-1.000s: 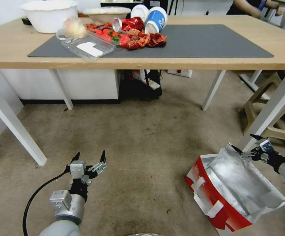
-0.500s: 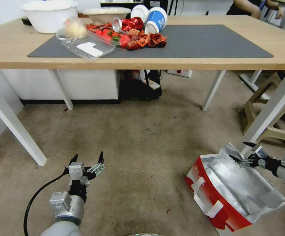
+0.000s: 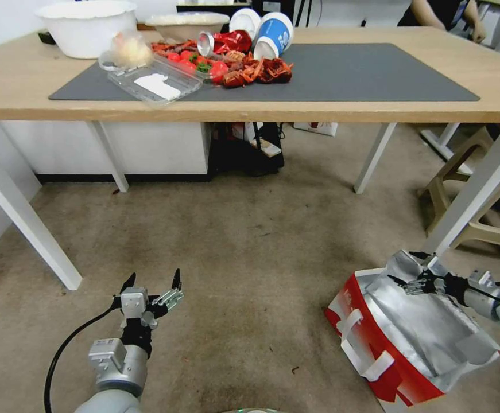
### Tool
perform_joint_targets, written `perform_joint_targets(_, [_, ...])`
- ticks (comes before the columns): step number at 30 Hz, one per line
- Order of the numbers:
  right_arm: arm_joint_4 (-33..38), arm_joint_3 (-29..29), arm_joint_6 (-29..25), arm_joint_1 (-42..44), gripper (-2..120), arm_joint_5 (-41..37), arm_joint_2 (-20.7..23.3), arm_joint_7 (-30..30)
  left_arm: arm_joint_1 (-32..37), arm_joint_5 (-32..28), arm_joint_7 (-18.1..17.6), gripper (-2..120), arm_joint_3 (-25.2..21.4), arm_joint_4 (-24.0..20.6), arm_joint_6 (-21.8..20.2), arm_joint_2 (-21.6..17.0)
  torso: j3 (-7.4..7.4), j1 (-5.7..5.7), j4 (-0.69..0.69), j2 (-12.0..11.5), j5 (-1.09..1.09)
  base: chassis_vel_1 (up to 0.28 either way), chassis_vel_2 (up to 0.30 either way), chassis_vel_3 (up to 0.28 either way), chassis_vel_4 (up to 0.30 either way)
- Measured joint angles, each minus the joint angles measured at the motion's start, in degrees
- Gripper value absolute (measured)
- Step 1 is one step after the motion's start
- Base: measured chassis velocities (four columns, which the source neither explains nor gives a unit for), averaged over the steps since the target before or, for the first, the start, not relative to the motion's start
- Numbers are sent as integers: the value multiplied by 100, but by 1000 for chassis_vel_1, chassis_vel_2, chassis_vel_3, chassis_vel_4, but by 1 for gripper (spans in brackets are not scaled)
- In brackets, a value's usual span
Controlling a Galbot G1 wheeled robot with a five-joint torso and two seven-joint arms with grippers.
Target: Pick up the food delivery bag from the floor and place it on the table.
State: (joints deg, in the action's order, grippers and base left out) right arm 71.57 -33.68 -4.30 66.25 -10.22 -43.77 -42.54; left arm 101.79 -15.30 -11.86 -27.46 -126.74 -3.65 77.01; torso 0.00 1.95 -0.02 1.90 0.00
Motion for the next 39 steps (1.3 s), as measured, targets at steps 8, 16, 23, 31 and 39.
perform_joint_targets(8, [-39, 10, -13, -7, 67, -66, 31, -96, 8, 20, 1, 100, -10, 0, 71, 31, 0, 0, 0, 0, 1, 0, 0, 0, 0])
perform_joint_targets(16, [-11, -41, -67, 25, 39, -84, 46, -246, 32, 37, 20, 100, -67, -24, 79, 45, 0, 0, 0, 1, 1, 0, 0, 0, 0])
perform_joint_targets(23, [106, -124, -118, 173, 8, -126, 19, -228, 55, 23, 16, 100, -62, -31, 126, 1, 0, 0, 1, 1, 0, 0, 0, 0, 0])
perform_joint_targets(31, [274, -182, -248, 346, 0, -363, 55, -200, 26, 20, 12, 100, -56, -34, 110, 7, 0, 0, 0, 1, 1, 0, 0, 0, 0])
perform_joint_targets(39, [699, -103, -665, 447, 0, -1229, 185, -454, 23, -5, -9, 100, -95, -34, 108, -4, 0, 0, 1, 1, 0, 0, 0, 0, 0])
